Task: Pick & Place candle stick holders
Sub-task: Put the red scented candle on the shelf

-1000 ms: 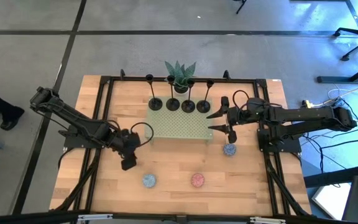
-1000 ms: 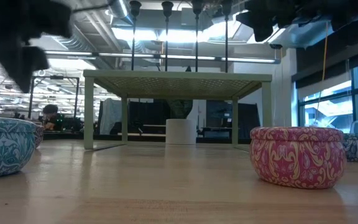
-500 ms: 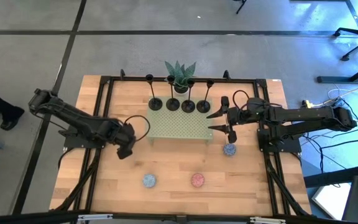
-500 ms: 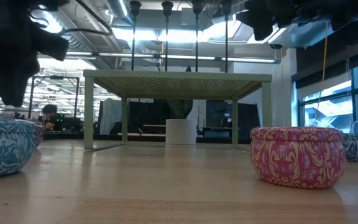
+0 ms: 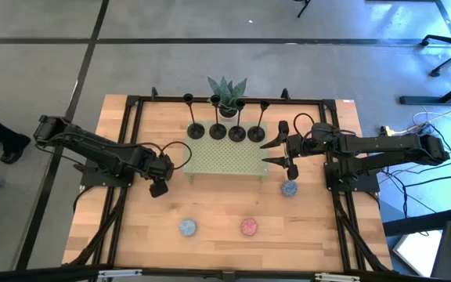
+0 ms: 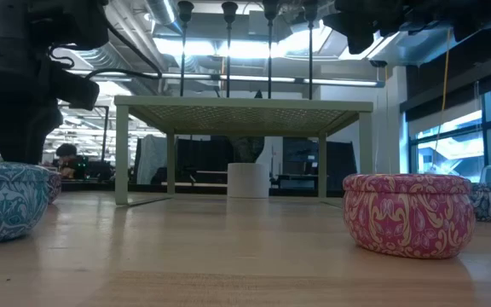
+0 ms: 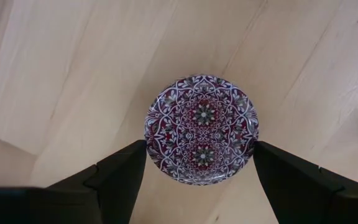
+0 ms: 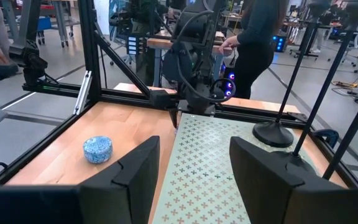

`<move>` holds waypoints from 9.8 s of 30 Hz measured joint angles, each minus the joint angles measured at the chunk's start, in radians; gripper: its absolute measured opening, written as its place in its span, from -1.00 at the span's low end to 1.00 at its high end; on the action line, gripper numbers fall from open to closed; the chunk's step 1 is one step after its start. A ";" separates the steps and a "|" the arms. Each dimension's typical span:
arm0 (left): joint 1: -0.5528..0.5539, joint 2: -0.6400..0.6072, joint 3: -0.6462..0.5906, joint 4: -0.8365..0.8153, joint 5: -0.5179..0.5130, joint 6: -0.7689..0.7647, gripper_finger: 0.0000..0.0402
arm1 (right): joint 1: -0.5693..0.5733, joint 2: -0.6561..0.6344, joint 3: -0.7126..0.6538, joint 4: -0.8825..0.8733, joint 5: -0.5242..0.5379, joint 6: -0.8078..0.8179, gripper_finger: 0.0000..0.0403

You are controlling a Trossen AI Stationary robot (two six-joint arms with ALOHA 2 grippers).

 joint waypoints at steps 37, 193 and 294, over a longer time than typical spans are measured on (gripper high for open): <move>0.067 0.003 0.029 0.044 0.019 0.189 0.46 | 0.000 0.000 0.000 -0.001 0.000 0.000 -0.01; 0.065 0.054 0.368 0.151 -0.252 0.540 0.50 | 0.000 0.000 0.000 -0.024 0.000 0.004 -0.01; 0.130 0.075 0.365 0.221 -0.194 0.570 0.73 | 0.000 0.000 0.000 -0.028 0.000 0.004 -0.01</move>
